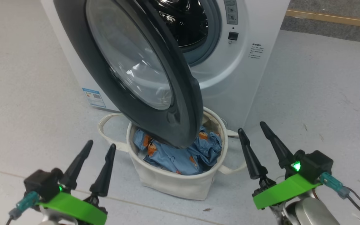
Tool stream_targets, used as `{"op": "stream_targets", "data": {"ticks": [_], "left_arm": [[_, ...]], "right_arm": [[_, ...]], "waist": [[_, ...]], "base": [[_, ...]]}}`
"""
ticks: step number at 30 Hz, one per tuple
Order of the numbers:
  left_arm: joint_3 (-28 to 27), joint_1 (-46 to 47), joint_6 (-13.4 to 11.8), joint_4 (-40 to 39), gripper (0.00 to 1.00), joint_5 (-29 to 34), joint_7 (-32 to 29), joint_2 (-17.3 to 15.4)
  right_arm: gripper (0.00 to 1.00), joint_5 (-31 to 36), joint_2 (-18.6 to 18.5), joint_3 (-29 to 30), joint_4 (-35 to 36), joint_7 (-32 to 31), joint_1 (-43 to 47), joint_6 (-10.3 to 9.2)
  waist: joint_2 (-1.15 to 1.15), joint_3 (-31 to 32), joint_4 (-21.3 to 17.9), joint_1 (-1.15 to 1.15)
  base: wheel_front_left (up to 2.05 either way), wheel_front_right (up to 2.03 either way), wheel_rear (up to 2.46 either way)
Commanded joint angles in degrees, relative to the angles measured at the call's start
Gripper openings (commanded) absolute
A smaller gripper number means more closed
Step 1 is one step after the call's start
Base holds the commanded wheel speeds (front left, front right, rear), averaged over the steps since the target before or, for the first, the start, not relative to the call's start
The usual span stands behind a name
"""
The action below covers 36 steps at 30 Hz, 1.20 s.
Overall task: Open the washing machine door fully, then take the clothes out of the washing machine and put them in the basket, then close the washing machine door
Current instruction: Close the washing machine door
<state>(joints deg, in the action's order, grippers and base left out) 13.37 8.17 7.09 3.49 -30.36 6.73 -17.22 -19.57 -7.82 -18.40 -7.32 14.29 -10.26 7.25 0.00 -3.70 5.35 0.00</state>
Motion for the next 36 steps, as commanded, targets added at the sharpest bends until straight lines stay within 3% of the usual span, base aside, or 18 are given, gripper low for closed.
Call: {"op": "stream_targets", "data": {"ticks": [1, 8, 27, 28, 29, 30, 36], "left_arm": [[-1.7, 2.1, 0.2, -1.1, 1.0, 0.5, 1.0, -1.9], [2.5, 3.5, 0.3, 2.1, 1.0, 1.3, 3.6, -2.3], [4.5, 4.4, 0.2, 4.9, 1.0, 1.0, 5.9, -1.9], [4.7, 4.4, 0.2, 4.9, 1.0, 1.0, 6.0, -1.8], [4.8, 4.4, 0.2, 5.0, 1.0, 0.9, 6.0, -1.6], [5.0, 4.3, 0.2, 5.1, 1.0, 0.8, 6.1, -1.4], [5.8, 4.1, 0.2, 6.0, 1.0, 0.4, 6.4, -0.5]], "right_arm": [[1.0, 0.6, -0.2, -0.5, 2.3, 0.7, -1.9, 0.24], [1.0, 0.8, -0.3, -0.2, 2.8, 0.7, -1.6, 0.24], [1.0, 0.0, -1.0, -1.5, 3.9, 0.7, -1.6, 0.24], [0.92, -0.1, -1.1, -1.9, 4.4, 0.7, -1.7, 0.24], [0.1, -0.4, -1.3, -2.5, 4.8, 0.7, -1.8, 0.24], [0.0, -0.7, -1.4, -3.2, 5.1, 0.7, -1.8, 0.24], [0.0, -2.5, -2.5, -10.4, 5.0, 0.3, -4.1, 0.24]], "waist": [[0.0, 0.1, -0.3, 0.0], [0.0, 0.1, -1.7, 0.0], [0.0, 0.0, -1.9, 0.0], [0.0, -0.1, -1.6, 0.0], [0.0, -0.1, -1.4, 0.0], [0.0, -0.1, -1.2, 0.0], [0.0, 0.2, 0.6, 0.0]], "base": [[0.0, 0.0, 0.0], [0.0, 0.0, 0.0], [0.0, 0.0, 0.0], [0.0, 0.0, 0.0], [0.0, 0.0, 0.0], [0.0, 0.0, 0.0], [0.0, 0.0, 0.0]]}}
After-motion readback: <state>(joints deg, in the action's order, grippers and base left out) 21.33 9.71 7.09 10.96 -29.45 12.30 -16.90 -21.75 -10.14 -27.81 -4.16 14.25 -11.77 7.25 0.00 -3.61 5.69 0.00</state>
